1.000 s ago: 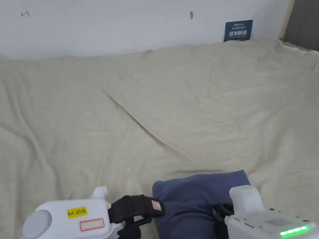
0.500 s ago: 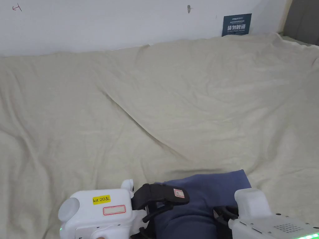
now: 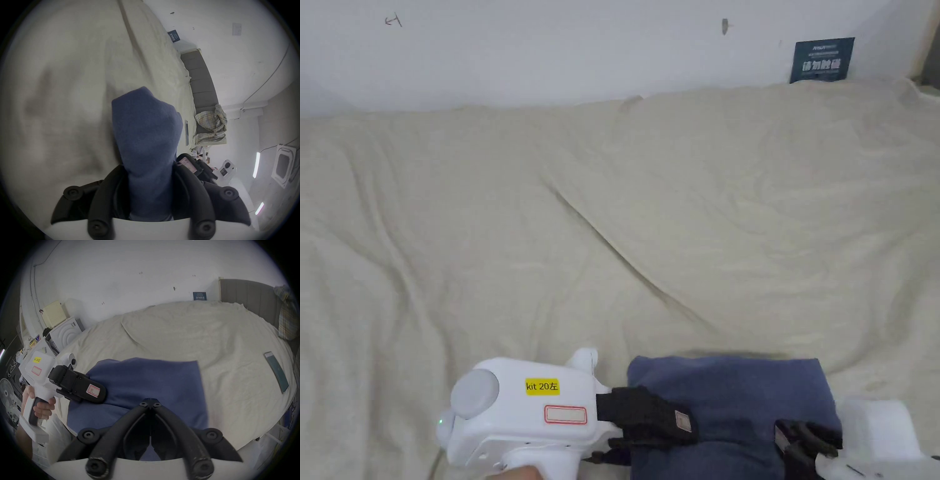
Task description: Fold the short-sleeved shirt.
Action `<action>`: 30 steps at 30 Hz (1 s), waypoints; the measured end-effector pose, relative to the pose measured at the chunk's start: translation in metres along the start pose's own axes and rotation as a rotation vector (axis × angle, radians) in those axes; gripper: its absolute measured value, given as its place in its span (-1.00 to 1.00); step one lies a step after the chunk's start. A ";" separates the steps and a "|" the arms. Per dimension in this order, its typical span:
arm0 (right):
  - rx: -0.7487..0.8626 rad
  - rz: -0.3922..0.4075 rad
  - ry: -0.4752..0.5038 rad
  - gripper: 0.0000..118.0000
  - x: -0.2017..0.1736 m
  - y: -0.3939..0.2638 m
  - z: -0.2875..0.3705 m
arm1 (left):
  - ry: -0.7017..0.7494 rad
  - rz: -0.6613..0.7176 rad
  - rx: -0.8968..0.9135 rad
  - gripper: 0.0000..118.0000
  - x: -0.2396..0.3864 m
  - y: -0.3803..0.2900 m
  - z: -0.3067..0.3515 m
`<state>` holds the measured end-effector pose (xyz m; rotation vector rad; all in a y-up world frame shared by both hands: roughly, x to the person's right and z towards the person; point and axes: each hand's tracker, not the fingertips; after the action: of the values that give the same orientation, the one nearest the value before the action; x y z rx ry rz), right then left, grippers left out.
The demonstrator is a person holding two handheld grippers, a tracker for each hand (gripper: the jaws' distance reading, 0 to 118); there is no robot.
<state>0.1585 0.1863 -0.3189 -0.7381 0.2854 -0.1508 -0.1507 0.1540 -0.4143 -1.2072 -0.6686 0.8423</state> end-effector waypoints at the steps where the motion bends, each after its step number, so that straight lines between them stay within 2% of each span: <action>1: 0.022 0.011 -0.012 -1.00 -0.004 0.002 0.003 | 0.019 -0.012 0.004 -0.42 -0.001 0.003 0.011; 6: 0.074 0.029 -0.008 -1.00 -0.024 0.010 0.008 | 0.136 -0.044 0.034 -0.42 -0.024 0.017 0.076; 9: 0.115 0.005 -0.034 -1.00 -0.041 0.011 0.006 | 0.195 -0.037 0.066 -0.42 -0.043 0.025 0.121; 14: 0.128 0.009 -0.005 -1.00 -0.070 0.009 -0.004 | 0.265 -0.043 0.106 -0.42 -0.076 0.039 0.194; 23: 0.129 0.081 -0.003 -1.00 -0.121 0.022 -0.026 | 0.413 0.040 0.198 -0.42 -0.139 0.054 0.318; 26: 0.113 0.113 0.003 -1.00 -0.137 0.027 -0.034 | 0.417 0.044 0.205 -0.42 -0.160 0.059 0.353; 30: 0.087 0.143 0.020 -1.00 -0.155 0.031 -0.045 | 0.545 0.117 0.242 -0.42 -0.181 0.062 0.397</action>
<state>-0.0017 0.2161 -0.3401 -0.6277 0.3477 -0.0346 -0.5854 0.2165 -0.3817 -1.1901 -0.0516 0.6259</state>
